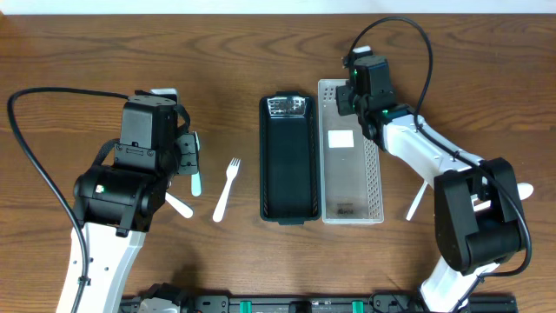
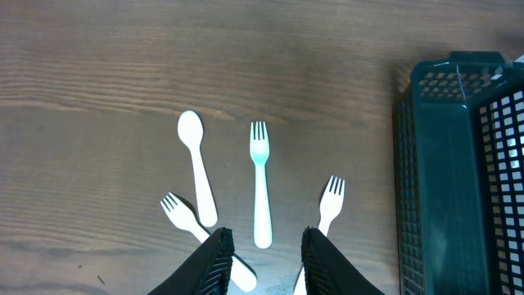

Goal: Pack container

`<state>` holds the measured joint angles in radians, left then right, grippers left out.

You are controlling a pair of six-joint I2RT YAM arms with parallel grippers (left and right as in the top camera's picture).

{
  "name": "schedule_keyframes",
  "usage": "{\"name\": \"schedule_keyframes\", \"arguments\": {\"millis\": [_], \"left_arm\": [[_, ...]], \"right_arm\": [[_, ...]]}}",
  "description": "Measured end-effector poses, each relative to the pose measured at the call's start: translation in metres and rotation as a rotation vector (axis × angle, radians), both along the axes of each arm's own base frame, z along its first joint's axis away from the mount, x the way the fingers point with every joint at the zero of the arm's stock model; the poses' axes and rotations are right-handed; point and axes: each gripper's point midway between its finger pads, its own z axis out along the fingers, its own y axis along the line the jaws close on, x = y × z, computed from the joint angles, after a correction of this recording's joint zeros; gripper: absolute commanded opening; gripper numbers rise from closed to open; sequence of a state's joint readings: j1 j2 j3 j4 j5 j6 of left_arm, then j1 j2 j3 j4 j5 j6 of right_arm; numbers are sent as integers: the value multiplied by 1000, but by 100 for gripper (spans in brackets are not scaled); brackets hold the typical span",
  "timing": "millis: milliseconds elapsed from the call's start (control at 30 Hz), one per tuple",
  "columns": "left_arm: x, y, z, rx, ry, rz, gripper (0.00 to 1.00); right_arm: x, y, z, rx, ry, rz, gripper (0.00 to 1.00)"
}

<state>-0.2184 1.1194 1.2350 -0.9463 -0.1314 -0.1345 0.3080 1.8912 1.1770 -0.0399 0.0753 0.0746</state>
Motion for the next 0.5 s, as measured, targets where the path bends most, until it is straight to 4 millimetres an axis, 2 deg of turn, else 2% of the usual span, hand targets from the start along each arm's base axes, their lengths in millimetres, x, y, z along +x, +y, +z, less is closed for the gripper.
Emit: {"name": "schedule_keyframes", "arguments": {"millis": [100, 167, 233, 300, 367, 400, 467, 500], "left_arm": [[0, 0, 0, 0, 0, 0, 31], [0, 0, 0, 0, 0, 0, 32], [0, 0, 0, 0, 0, 0, 32], [0, 0, 0, 1, 3, 0, 32], [-1, 0, -1, 2, 8, 0, 32], [-2, 1, -2, 3, 13, 1, 32], [-3, 1, -3, 4, 18, 1, 32], [-4, 1, -3, 5, 20, 0, 32]], "right_arm": [[-17, 9, -6, -7, 68, 48, 13], [-31, 14, 0, -19, 98, 75, 18], [-49, 14, 21, -31, 114, 81, 25], [-67, 6, 53, -19, 107, 39, 38], [-89, -17, 91, 13, 90, -64, 55], [-102, -36, 110, 34, 82, -140, 57], [-130, -75, 130, 81, 109, -308, 68], [-143, -97, 135, 102, 126, -403, 79]]}}
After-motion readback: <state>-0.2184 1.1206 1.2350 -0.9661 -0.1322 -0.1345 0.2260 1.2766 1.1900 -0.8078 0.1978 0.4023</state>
